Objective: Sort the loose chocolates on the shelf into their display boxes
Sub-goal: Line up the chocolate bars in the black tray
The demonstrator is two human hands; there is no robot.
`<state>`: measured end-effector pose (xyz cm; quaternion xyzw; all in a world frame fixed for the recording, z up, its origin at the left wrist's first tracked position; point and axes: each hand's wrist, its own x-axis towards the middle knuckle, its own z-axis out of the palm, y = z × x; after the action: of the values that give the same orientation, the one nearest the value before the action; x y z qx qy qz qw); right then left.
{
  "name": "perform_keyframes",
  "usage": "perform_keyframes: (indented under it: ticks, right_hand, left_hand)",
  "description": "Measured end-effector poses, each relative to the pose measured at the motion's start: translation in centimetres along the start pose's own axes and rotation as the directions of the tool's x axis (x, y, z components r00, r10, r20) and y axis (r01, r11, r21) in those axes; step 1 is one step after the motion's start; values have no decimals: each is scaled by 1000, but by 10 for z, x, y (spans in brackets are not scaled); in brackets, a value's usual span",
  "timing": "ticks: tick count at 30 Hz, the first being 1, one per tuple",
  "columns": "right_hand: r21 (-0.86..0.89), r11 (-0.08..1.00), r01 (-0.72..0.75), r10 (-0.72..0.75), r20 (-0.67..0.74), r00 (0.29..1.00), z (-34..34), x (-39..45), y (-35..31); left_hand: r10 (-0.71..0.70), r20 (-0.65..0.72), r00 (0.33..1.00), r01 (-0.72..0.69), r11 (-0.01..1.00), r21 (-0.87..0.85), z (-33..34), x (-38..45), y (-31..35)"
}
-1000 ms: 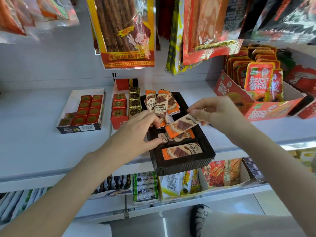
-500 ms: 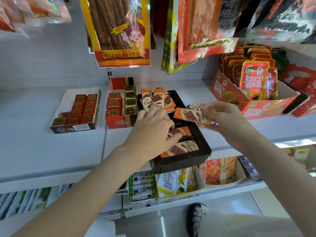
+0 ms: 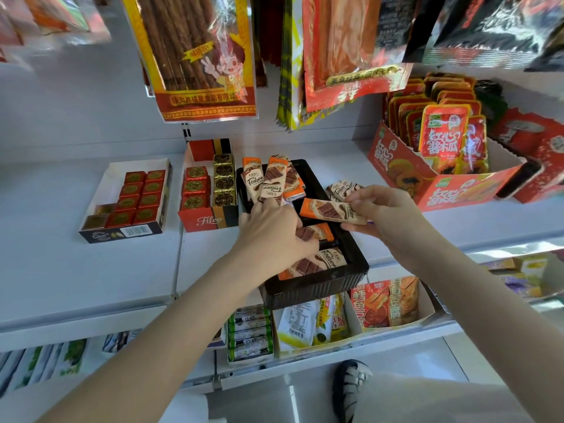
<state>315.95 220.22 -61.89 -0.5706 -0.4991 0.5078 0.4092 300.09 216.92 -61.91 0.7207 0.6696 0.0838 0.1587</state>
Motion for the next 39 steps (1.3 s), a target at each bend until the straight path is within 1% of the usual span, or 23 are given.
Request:
perform_keyframes:
  ticks: [1,3,5,6,7,10,12,14,15,16,17,18,19,20,22,24,28,29,31,33,35,37,39]
  right_hand:
    - [7,1000,-5,5,-6,1000,0,-1,0]
    - [43,999,-18,19,-12,1000,0,-2,0]
    - [118,993,-32,33,-7,999,-1,-3,0]
    - [160,986,-37,38,-4,999,-2,-3,0]
    - [195,980,-40,41,-3,999,-3,-3,-1]
    - [260,964,-57,56,9,998,-6,-3,-3]
    - [321,945,-65,63,16,998,-7,-3,-7]
    - [386,920,-70,71,10,997,-10,-5,-11]
    - [413,908,-76,79,10,997,-11,-5,-13]
    - [432,898,-85,88,12,996,-12,-5,-14]
    - [442,892,-95,97,17,995,-13,-6,-14]
    - [443,891,-101,102,21,995,-13,-6,-14]
    - [440,892,-102,103,22,994,-13,-7,-14]
    - [431,896,-102,102,24,994,-12,-7,-14]
    - [410,907,-100,97,28,995,-10,-8,-15]
    - [387,917,-92,88,28,996,-9,-8,-15]
    - [317,946,-72,62,40,997,-8,-8,-13]
    - [307,949,-69,58,45,997,-8,-8,-13]
    - [299,952,-68,53,56,997,-8,-8,-12]
    - [285,957,-56,42,56,998,-8,-8,-12]
    - [219,975,-19,16,17,1000,-8,-8,-12]
    - [101,994,50,-45,-49,998,-9,-7,-11]
    - [-65,989,136,-141,-81,987,-9,-6,-10]
  left_hand:
    - [-6,1,1000,6,1000,-11,0,1,0]
    - [24,-53,998,-23,1000,15,1,-1,0]
    - [118,-145,982,-109,992,70,3,-5,-1]
    - [170,-177,969,-160,985,65,2,-6,-1]
    - [210,-191,959,-207,978,35,1,-7,-2]
    - [270,-144,952,-286,953,-102,-7,-9,-4]
    - [245,-196,949,-281,941,-186,-14,-6,-8]
    - [141,-287,947,-230,925,-303,-24,-3,-13]
    - [90,-299,950,-208,897,-391,-28,-2,-17]
    - [48,-272,961,-185,842,-507,-31,-1,-20]
    - [15,-213,977,-148,768,-623,-32,-2,-23]
    - [-3,-161,987,-110,717,-689,-31,-3,-24]
    - [-5,-145,989,-98,716,-691,-27,-4,-25]
    - [-2,-167,986,-107,759,-642,-23,-5,-26]
    - [10,-263,965,-131,885,-446,-15,-7,-25]
    - [49,-310,949,-134,956,-260,-8,-10,-24]
    - [123,-283,951,-136,990,-27,9,-13,-19]
    - [133,-294,946,-136,991,13,12,-14,-18]
    - [202,-345,917,-172,978,115,17,-15,-17]
    - [242,-375,895,-204,969,139,14,-15,-19]
    - [218,-354,909,-201,976,86,8,-17,-25]
    - [238,-342,909,-226,971,76,5,-22,-36]
    - [283,-301,910,-279,958,57,3,-28,-43]
